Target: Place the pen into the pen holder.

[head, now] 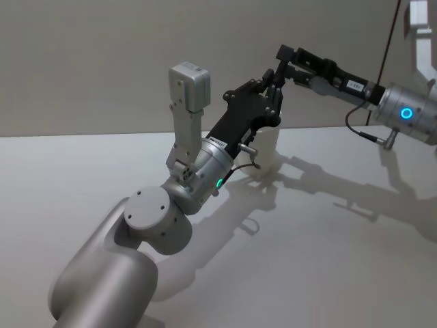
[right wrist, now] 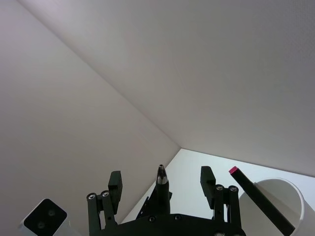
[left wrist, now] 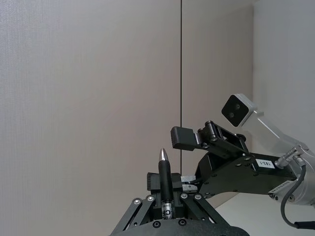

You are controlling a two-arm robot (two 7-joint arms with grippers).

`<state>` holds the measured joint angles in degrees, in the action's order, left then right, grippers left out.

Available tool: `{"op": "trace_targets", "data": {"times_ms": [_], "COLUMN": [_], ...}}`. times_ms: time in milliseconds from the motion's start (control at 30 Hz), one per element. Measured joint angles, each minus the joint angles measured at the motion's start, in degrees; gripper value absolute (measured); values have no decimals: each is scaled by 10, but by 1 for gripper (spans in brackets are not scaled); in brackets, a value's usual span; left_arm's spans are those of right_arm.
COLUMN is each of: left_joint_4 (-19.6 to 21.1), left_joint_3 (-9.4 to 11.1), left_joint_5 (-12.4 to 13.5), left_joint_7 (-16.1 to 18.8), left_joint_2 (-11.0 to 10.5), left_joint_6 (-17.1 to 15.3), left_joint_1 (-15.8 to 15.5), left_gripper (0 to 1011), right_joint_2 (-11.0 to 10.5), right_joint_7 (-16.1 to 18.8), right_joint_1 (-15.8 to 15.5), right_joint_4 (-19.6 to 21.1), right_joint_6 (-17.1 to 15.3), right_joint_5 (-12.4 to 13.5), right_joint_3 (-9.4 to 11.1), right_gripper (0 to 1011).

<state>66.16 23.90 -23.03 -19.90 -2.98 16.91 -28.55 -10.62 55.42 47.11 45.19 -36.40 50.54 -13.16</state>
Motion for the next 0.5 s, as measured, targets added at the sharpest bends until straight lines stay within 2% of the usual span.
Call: {"op": "trace_targets", "data": {"times_ms": [500], "left_joint_4": [0], "left_joint_3": [0], "left_joint_5": [0], "left_joint_7": [0], "left_joint_2": [0], "left_joint_6": [0], "left_joint_1": [0], "left_gripper": [123], "right_joint_2": [0], "right_joint_7": [-5], "right_joint_1": [4], "right_joint_4": [-4], "right_joint_6": [2], "right_joint_5": [4], "right_joint_3": [-8], "right_gripper": [1001]}}
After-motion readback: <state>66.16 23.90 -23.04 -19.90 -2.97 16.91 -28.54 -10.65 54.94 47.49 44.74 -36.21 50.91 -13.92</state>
